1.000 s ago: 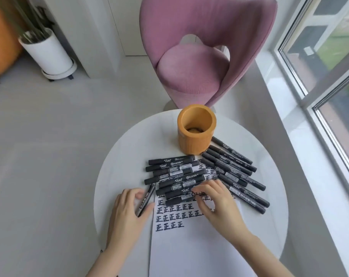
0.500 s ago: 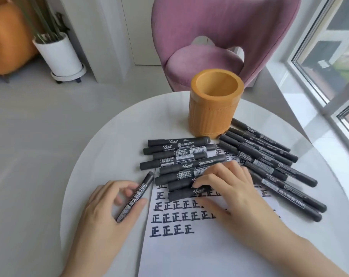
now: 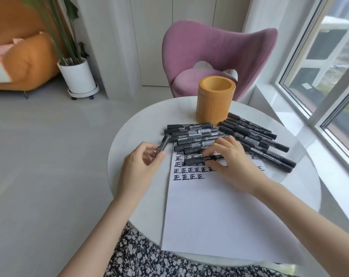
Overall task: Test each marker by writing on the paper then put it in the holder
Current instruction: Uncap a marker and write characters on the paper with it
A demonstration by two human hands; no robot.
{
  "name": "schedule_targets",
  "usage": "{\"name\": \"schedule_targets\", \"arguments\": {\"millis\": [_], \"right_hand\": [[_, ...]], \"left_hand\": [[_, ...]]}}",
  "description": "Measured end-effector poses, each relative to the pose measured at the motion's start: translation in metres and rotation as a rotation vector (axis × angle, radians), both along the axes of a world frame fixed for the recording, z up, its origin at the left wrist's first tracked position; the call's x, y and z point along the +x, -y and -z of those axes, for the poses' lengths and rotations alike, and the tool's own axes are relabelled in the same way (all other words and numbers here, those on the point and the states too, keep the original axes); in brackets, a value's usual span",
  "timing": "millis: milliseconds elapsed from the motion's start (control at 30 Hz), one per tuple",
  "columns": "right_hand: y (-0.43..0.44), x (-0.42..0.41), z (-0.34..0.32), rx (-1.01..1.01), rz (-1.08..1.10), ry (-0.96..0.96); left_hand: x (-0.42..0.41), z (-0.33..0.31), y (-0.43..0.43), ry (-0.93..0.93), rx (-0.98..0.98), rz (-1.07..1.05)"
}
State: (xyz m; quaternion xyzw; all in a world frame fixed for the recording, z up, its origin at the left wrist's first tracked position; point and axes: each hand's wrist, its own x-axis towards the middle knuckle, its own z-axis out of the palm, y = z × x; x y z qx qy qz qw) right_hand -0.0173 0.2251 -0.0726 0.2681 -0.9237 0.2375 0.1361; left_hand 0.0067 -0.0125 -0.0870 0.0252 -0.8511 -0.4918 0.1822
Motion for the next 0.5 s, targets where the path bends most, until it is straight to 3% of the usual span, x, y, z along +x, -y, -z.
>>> {"name": "schedule_targets", "arguments": {"millis": [333, 500], "right_hand": [[0.02, 0.015, -0.001, -0.004, 0.186, -0.049], [0.032, 0.021, -0.004, -0.126, 0.287, -0.086]], "left_hand": [[0.009, -0.012, -0.002, -0.126, 0.035, 0.231], [0.009, -0.01, -0.003, -0.121, 0.064, 0.325]]}}
